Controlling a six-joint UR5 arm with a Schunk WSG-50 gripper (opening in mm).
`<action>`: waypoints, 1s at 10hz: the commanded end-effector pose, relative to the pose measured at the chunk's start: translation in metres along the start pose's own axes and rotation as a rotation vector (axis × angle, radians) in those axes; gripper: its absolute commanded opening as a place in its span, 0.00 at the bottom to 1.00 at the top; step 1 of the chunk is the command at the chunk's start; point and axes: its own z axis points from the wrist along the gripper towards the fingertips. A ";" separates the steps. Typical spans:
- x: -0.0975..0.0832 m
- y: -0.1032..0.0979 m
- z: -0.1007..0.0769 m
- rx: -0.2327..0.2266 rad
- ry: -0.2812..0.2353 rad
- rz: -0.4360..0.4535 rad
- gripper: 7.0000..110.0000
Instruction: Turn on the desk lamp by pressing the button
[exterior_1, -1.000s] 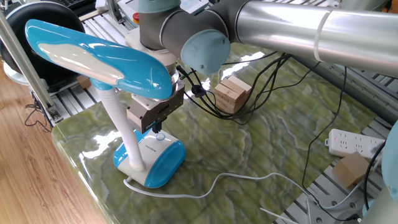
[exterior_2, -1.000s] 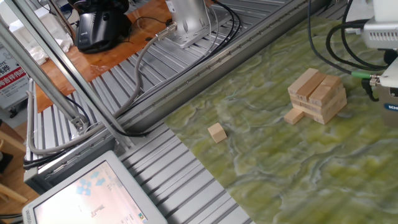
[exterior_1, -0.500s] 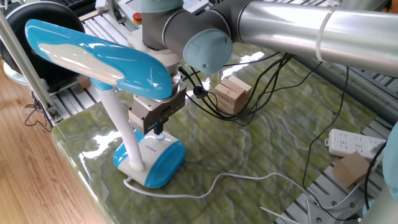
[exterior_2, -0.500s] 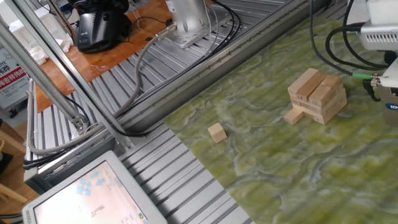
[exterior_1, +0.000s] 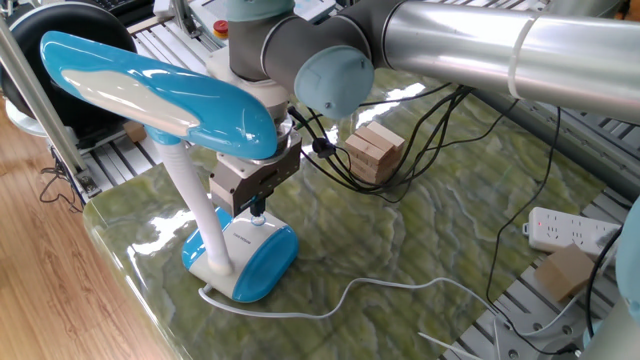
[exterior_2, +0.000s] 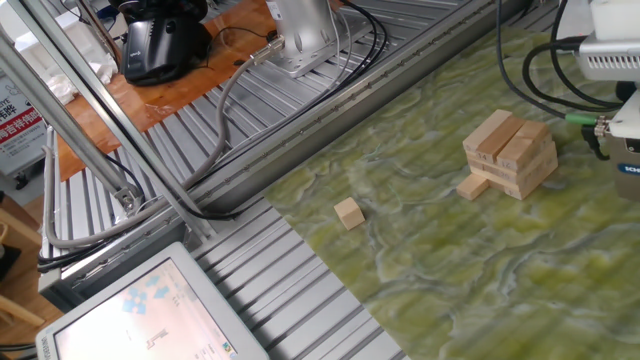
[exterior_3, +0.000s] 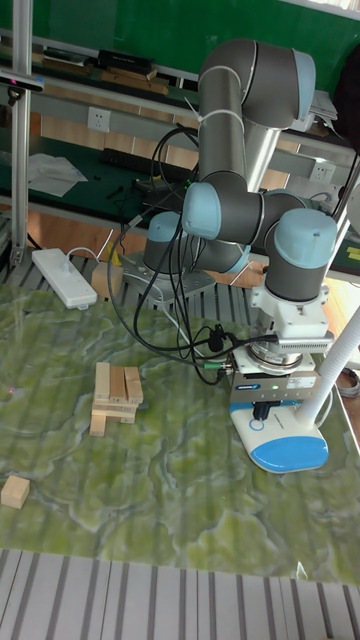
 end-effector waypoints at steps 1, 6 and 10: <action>-0.001 0.001 -0.001 -0.009 -0.003 0.008 0.00; 0.004 -0.001 -0.002 0.001 0.016 0.024 0.00; -0.018 -0.001 -0.003 0.004 -0.073 -0.028 0.00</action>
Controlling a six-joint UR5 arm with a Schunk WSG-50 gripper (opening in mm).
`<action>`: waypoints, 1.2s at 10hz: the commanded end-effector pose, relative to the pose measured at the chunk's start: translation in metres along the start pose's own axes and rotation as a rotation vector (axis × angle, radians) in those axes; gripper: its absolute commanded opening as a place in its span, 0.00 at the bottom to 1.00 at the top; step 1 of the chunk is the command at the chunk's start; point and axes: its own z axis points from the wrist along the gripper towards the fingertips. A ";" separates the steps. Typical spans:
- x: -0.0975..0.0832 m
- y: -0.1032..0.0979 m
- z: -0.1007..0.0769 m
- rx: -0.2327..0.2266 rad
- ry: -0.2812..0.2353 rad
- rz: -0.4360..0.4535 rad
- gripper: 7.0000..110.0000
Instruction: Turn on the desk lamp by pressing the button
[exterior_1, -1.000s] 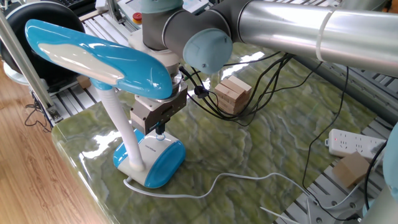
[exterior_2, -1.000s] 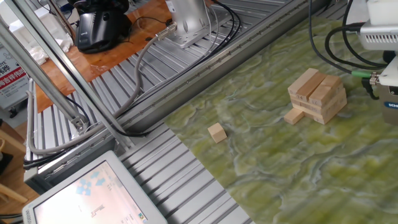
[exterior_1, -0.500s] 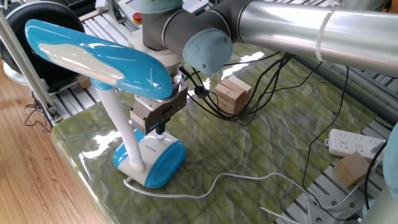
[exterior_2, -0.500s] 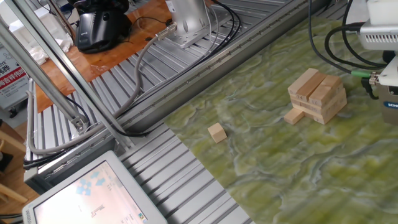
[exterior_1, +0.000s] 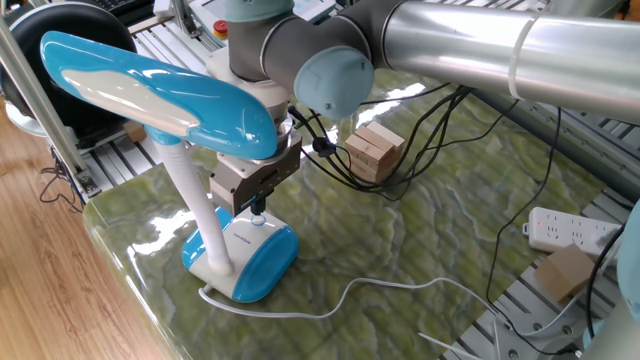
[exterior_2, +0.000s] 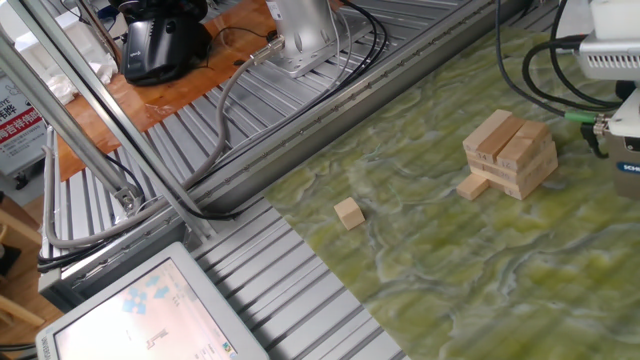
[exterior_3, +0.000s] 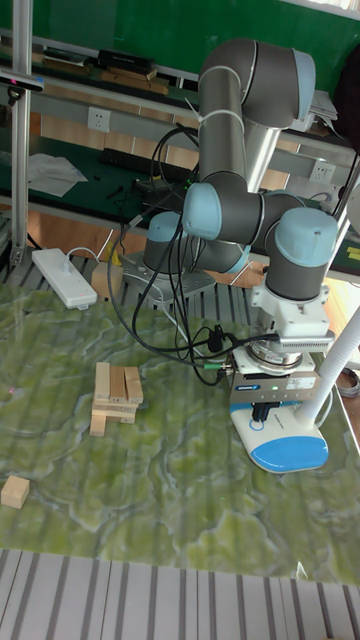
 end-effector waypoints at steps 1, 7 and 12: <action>-0.013 -0.002 -0.002 0.005 -0.051 -0.001 0.00; -0.018 -0.003 -0.002 0.007 -0.069 0.022 0.00; -0.009 0.004 -0.002 -0.020 -0.035 0.023 0.00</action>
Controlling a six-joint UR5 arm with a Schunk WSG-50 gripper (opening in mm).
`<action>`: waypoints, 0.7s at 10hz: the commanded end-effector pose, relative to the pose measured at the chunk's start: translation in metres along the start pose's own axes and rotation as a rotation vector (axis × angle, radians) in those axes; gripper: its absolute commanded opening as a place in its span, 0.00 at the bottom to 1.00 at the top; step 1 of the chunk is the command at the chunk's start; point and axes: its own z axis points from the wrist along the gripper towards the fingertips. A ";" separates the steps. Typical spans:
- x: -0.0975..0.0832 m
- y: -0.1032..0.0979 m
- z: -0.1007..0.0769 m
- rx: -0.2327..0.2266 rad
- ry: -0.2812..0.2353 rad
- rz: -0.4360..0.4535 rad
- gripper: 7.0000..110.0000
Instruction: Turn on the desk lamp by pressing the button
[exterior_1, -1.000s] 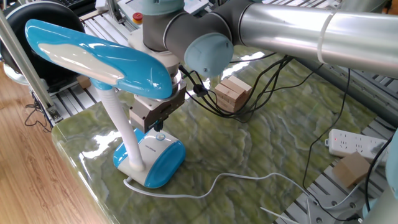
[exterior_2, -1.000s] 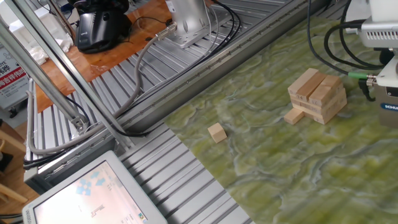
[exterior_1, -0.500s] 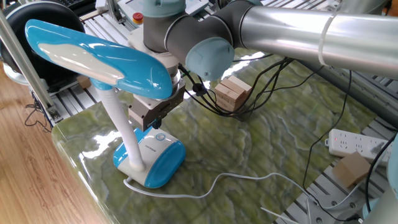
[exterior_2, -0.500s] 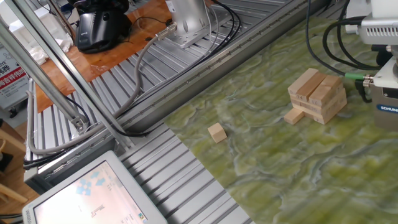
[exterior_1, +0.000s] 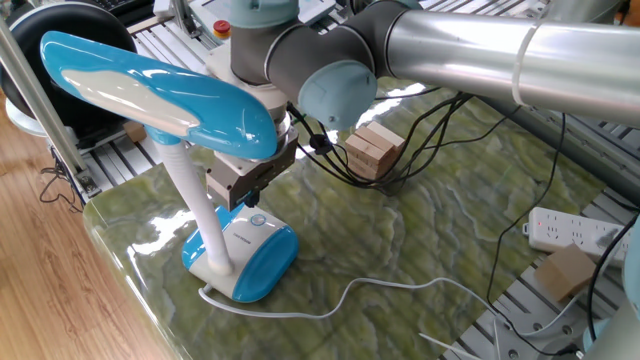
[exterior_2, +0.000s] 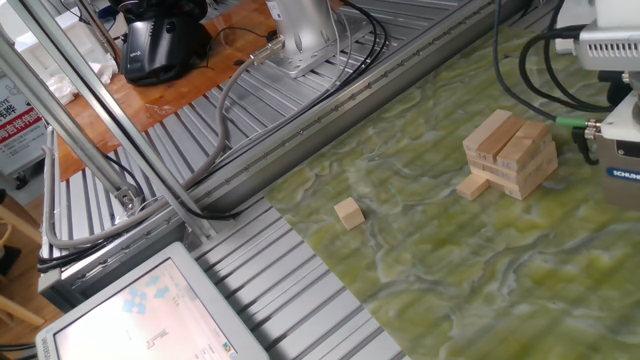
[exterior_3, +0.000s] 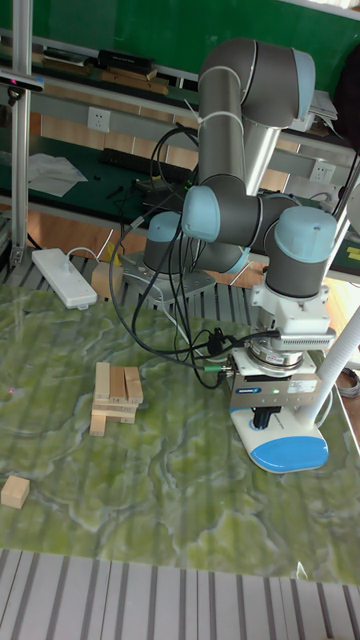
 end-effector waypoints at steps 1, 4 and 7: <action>-0.004 0.009 -0.001 -0.030 0.013 0.019 0.00; -0.024 0.008 0.008 -0.034 0.008 0.018 0.00; -0.011 0.008 -0.006 -0.021 0.044 0.030 0.00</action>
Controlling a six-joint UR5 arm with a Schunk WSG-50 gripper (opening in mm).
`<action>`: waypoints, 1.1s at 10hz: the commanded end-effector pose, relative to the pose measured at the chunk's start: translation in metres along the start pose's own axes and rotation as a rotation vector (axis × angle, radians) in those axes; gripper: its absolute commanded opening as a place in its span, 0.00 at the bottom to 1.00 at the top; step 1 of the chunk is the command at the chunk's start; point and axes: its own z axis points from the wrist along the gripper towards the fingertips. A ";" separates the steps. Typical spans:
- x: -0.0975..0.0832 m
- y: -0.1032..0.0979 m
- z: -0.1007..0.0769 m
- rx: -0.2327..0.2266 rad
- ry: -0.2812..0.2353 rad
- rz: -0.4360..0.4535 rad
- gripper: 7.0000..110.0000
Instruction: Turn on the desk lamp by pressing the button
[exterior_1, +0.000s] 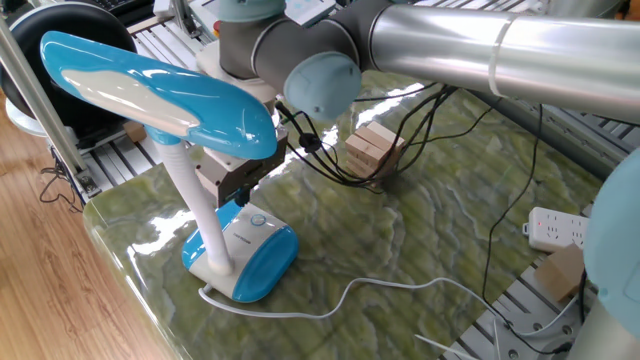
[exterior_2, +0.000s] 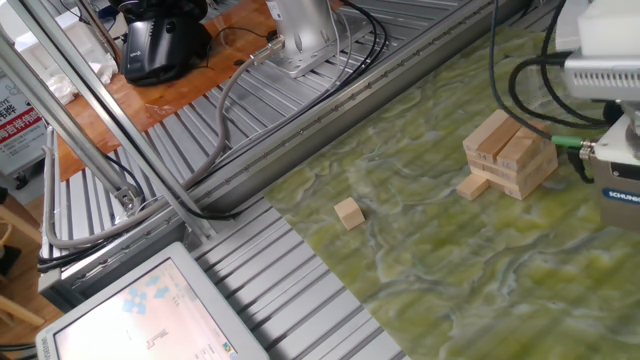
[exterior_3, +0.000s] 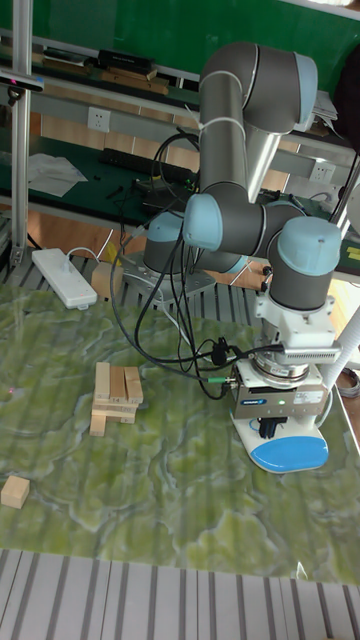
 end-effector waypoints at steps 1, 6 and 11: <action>0.018 0.000 -0.015 0.010 0.060 0.029 0.00; 0.038 -0.001 0.001 -0.014 0.172 -0.003 0.00; 0.065 0.000 0.012 -0.022 0.219 -0.007 0.00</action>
